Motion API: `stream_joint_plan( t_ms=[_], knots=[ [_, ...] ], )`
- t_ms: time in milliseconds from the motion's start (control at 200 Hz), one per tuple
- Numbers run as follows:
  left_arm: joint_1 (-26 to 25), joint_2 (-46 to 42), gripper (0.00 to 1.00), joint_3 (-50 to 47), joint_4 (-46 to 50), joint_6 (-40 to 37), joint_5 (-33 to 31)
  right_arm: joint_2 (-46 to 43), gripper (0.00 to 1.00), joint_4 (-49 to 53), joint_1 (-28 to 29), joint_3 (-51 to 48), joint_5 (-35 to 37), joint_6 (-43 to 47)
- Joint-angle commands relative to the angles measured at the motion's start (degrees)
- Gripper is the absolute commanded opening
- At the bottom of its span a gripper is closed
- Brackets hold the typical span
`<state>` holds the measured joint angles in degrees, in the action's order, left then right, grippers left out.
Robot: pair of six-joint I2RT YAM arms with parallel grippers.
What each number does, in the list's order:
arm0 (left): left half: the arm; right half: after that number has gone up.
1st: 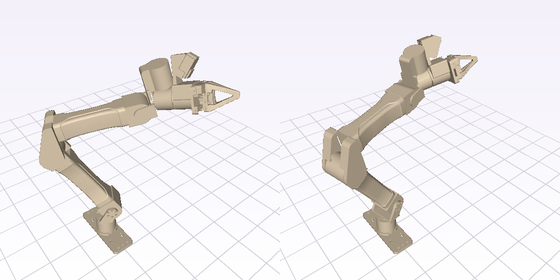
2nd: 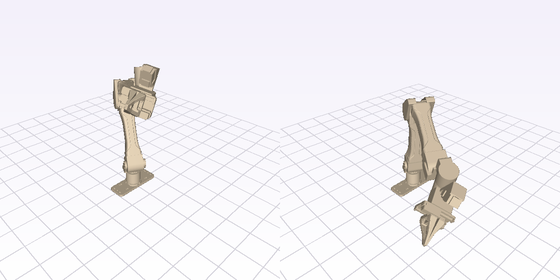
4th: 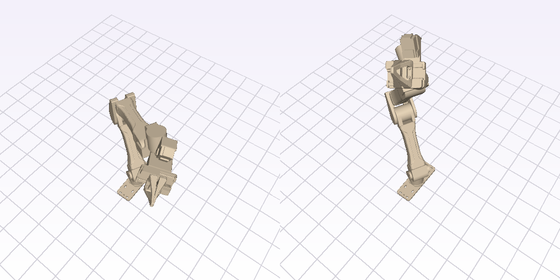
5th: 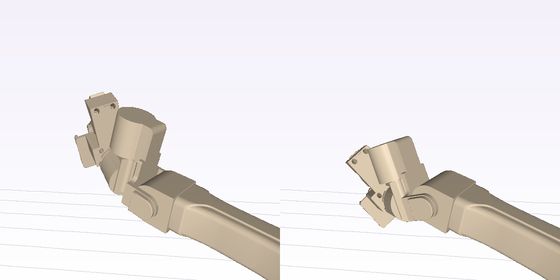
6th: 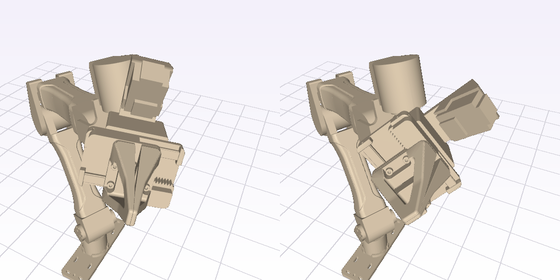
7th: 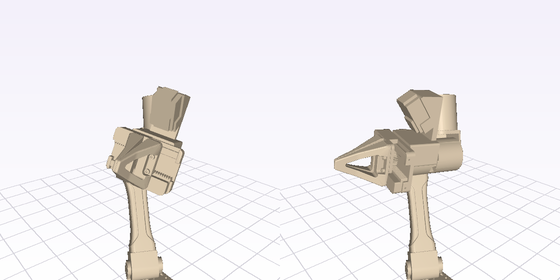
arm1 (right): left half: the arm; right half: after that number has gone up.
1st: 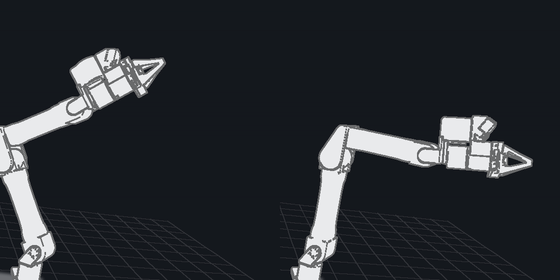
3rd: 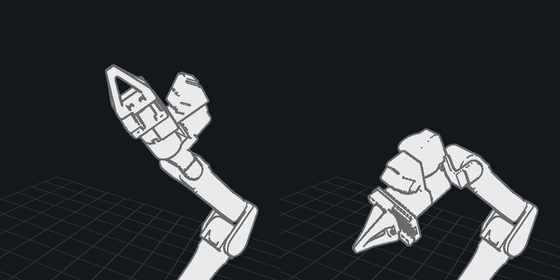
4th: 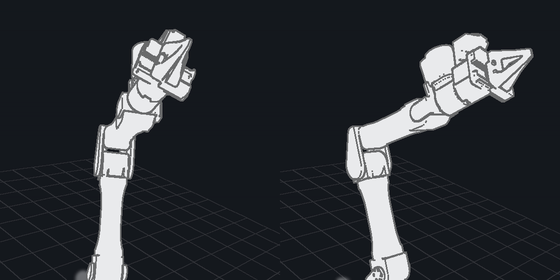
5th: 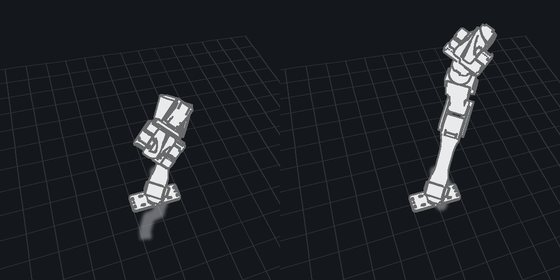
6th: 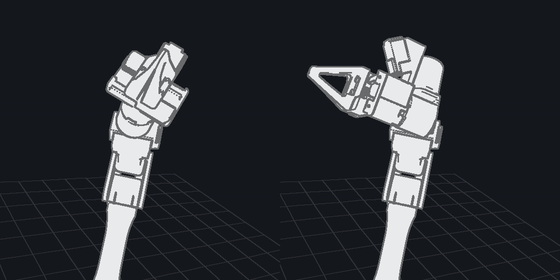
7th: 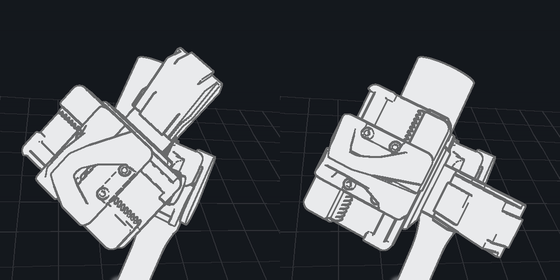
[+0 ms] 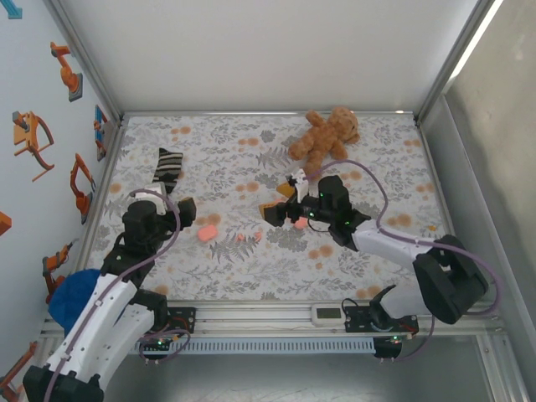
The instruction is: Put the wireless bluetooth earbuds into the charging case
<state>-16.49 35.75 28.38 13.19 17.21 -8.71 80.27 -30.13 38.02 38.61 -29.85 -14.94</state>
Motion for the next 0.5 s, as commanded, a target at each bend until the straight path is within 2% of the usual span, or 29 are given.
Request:
stream_joint_plan(
  t_ms=[0, 245, 496],
  knots=[
    [3.5, -0.78, 0.96, -0.7, 3.17, 2.07, 5.78, 4.23, 1.0, 5.19, 3.15, 6.11, 0.84, 11.16],
    [7.47, -0.07, 0.96, -0.35, 4.27, 3.48, 6.25, 13.85, 0.99, 14.35, 7.48, 16.75, 2.2, 21.67],
    [9.96, 0.92, 0.96, -0.7, 3.6, 4.89, 7.2, 20.89, 1.0, 26.28, 11.19, 26.42, 1.79, 39.54]
  ],
)
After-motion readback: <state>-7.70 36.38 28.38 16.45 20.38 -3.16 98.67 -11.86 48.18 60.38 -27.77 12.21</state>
